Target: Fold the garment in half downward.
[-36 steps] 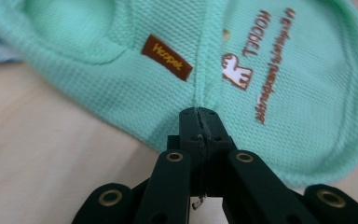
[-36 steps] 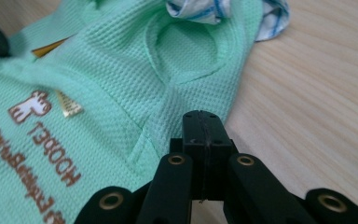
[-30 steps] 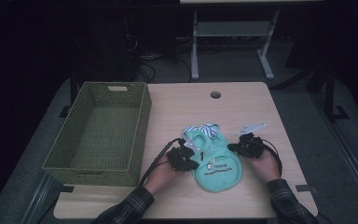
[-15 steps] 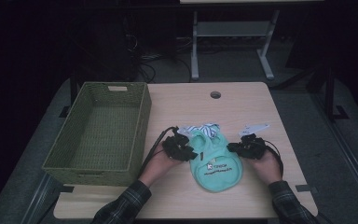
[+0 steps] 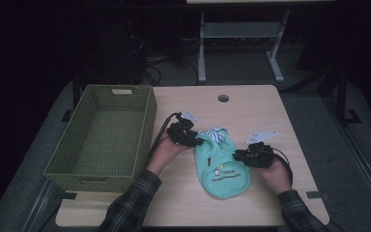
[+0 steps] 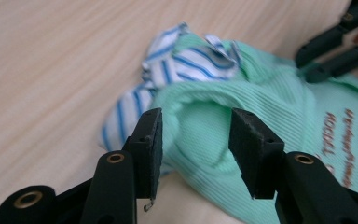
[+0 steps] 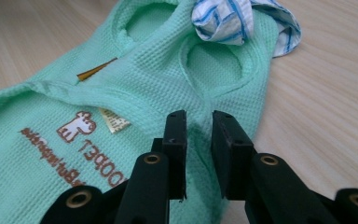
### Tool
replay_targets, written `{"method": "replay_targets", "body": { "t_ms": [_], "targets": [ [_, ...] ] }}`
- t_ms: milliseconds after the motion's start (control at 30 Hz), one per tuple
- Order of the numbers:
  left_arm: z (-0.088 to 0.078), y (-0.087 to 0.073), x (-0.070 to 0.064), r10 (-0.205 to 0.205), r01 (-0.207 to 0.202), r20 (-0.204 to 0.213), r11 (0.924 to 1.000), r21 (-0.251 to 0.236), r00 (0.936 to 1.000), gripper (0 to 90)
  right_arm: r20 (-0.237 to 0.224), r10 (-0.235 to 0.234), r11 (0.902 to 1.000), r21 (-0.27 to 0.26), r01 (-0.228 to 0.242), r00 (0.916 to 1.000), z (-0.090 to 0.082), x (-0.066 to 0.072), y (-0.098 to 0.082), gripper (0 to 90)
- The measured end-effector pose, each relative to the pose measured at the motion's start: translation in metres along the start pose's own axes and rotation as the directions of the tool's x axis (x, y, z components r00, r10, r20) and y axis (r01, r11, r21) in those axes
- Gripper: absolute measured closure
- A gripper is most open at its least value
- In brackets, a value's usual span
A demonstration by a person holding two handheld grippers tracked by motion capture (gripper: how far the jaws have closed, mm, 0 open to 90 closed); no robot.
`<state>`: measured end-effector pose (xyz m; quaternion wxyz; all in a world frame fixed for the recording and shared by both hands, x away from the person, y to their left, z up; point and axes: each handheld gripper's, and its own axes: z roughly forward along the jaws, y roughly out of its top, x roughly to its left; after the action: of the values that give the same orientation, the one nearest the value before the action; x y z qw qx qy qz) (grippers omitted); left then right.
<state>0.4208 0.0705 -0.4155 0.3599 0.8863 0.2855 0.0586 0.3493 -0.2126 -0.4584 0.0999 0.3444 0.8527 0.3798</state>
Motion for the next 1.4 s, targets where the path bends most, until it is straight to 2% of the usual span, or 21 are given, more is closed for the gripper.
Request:
{"method": "replay_targets", "body": {
  "t_ms": [133, 267, 300, 433, 633, 767, 1000, 1100, 1233, 1267, 1300, 1400],
  "targets": [
    [0.004, 0.009, 0.007, -0.004, 0.004, -0.013, 1.0000, -0.006, 0.9999, 54.0, -0.005, 0.001, 1.0000, -0.005, -0.001, 1.0000, 0.000, 0.002, 0.000, 74.3],
    [0.016, 0.019, 0.018, -0.014, 0.014, -0.026, 0.9999, -0.004, 0.9996, 54.6, -0.012, -0.006, 1.0000, 0.000, 0.006, 0.9999, 0.001, 0.005, -0.001, 74.3],
    [0.019, 0.021, 0.021, -0.005, 0.005, -0.027, 0.9999, 0.016, 0.9996, 54.6, -0.015, -0.004, 1.0000, 0.000, 0.004, 0.9999, 0.001, 0.005, -0.001, 74.3],
    [0.030, 0.024, 0.026, -0.003, 0.004, -0.030, 0.9993, 0.038, 0.9995, 54.4, -0.014, -0.004, 1.0000, 0.000, 0.004, 0.9999, 0.001, 0.003, -0.001, 74.3],
    [0.049, 0.019, 0.029, -0.007, 0.009, -0.032, 0.9969, 0.079, 0.9995, 51.3, -0.010, -0.002, 1.0000, 0.001, 0.002, 0.9999, 0.001, 0.001, -0.003, 74.4],
    [0.057, 0.015, 0.029, 0.019, -0.014, -0.037, 0.9927, 0.120, 0.9991, 49.3, -0.009, 0.004, 1.0000, -0.002, -0.004, 1.0000, 0.001, 0.000, -0.003, 74.4],
    [0.062, 0.012, 0.027, 0.056, -0.048, -0.045, 0.9855, 0.163, 0.9974, 47.0, -0.005, 0.009, 0.9999, -0.005, -0.009, 1.0000, 0.000, -0.001, -0.003, 74.3],
    [0.061, 0.011, 0.027, 0.056, -0.048, -0.047, 0.9866, 0.156, 0.9973, 47.7, -0.004, 0.008, 1.0000, -0.006, -0.008, 1.0000, 0.000, -0.001, -0.003, 74.3],
    [0.060, 0.012, 0.023, 0.070, -0.064, -0.032, 0.9835, 0.169, 0.9970, 61.2, -0.004, 0.010, 0.9999, -0.006, -0.010, 0.9999, 0.000, -0.001, -0.004, 74.3],
    [0.059, 0.013, 0.022, 0.076, -0.073, -0.009, 0.9811, 0.180, 0.9971, 67.4, -0.003, 0.012, 0.9999, -0.007, -0.012, 0.9999, -0.001, -0.001, -0.004, 74.3],
    [0.059, 0.013, 0.022, 0.076, -0.073, -0.009, 0.9811, 0.180, 0.9971, 70.5, -0.003, 0.012, 0.9999, -0.007, -0.012, 0.9999, -0.001, -0.001, -0.004, 74.3],
    [0.059, 0.012, 0.023, 0.047, -0.051, 0.025, 0.9832, 0.175, 0.9986, 83.2, -0.003, 0.008, 0.9999, -0.012, -0.008, 1.0000, -0.002, 0.000, -0.003, 74.3]
  ]
}}
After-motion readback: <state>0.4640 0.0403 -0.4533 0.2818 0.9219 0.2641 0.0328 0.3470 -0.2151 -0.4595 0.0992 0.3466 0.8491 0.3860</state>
